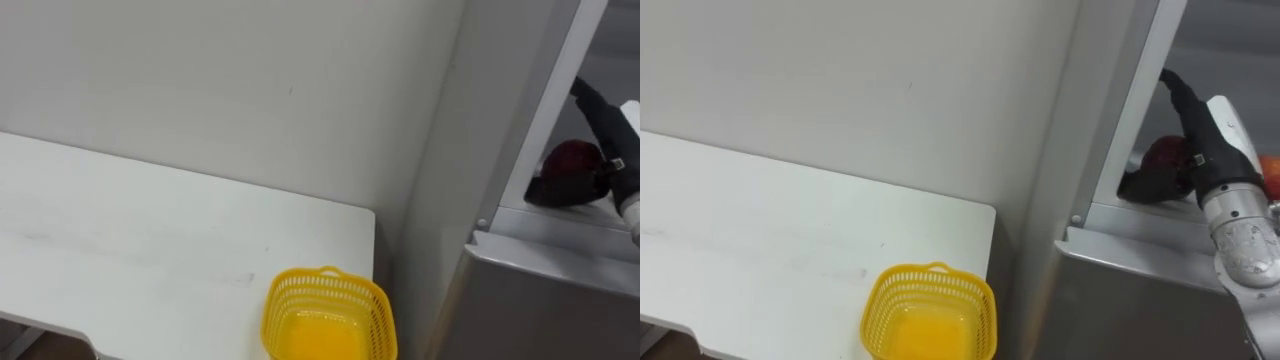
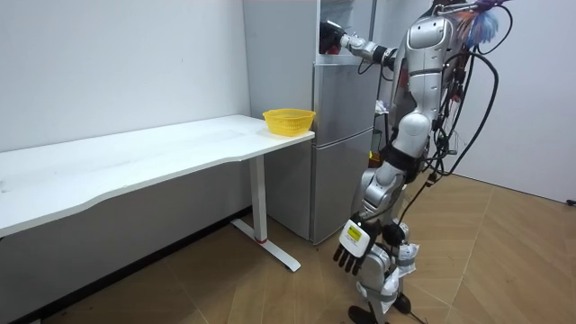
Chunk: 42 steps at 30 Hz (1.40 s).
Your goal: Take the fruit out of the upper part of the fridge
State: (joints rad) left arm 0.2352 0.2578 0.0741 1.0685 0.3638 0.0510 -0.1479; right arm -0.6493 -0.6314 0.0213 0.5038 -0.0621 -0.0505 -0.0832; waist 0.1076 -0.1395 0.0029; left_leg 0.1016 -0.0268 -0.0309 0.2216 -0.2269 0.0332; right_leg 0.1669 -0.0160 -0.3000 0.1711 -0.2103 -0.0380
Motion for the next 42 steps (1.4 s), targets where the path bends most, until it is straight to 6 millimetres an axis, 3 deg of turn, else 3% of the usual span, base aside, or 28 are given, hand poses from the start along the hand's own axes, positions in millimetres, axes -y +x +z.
trace_pose_setpoints --k 22,42 --pt "-1 0 -1 -135 1 -111 0 0 0 -2 -133 -254 114 0 46 4 4 6 -4 -32 5 -4 -1 44 -5 -27 7 1 -2 0" --pt "-1 0 -2 -310 -30 -99 0 0 -1 -9 -403 -352 154 0 79 151 16 148 1 -18 8 -8 2 153 -11 -25 43 3 0 0"
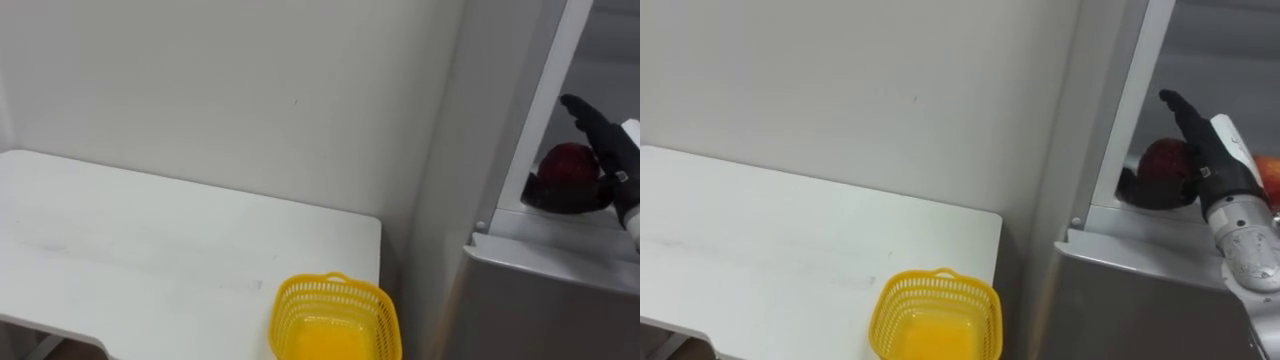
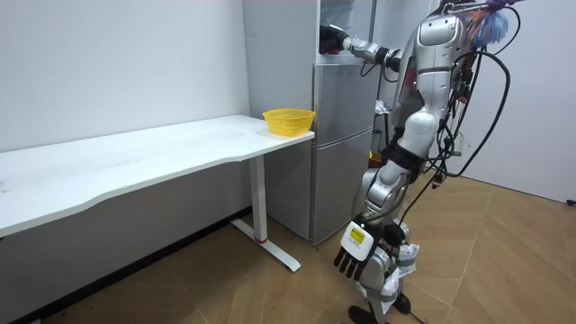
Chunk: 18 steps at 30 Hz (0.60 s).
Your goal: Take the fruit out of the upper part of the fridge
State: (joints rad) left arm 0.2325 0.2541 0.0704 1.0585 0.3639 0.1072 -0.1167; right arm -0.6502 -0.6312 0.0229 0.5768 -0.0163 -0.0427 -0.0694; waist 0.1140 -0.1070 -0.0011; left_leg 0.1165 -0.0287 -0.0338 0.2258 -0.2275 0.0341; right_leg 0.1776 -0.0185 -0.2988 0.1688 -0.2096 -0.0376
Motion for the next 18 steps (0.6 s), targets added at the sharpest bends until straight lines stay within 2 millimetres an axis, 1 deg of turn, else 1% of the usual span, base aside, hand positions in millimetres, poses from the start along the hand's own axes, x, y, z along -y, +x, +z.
trace_pose_setpoints --k 2,3,4,10,16,18 --pt "0 0 1 20 1 7 0 0 0 0 -10 71 16 0 1 2 1 0 2 -1 -2 0 0 0 2 1 -3 0 0 0" --pt "0 0 0 15 -7 6 0 0 0 0 -19 132 31 36 -3 5 3 -1 2 -1 -2 0 0 0 6 10 -3 0 0 0" --pt "0 0 0 8 -8 5 0 0 0 0 -20 144 36 100 -4 5 3 -2 2 -1 -2 0 0 -1 6 13 -5 0 0 0" --pt "1 0 1 2 126 -36 0 0 0 -1 -78 414 28 100 -4 -6 10 -6 1 4 -10 0 0 -2 9 8 -5 0 0 0" --pt "1 0 1 21 92 -2 0 6 1 0 -49 426 -236 100 -3 -38 23 9 4 10 -27 0 -1 -13 14 -7 -14 -1 1 0" --pt "0 0 1 17 98 23 0 9 1 -1 -78 335 -254 100 9 -101 63 14 10 13 -28 0 -2 -11 22 -7 -23 -2 2 0"
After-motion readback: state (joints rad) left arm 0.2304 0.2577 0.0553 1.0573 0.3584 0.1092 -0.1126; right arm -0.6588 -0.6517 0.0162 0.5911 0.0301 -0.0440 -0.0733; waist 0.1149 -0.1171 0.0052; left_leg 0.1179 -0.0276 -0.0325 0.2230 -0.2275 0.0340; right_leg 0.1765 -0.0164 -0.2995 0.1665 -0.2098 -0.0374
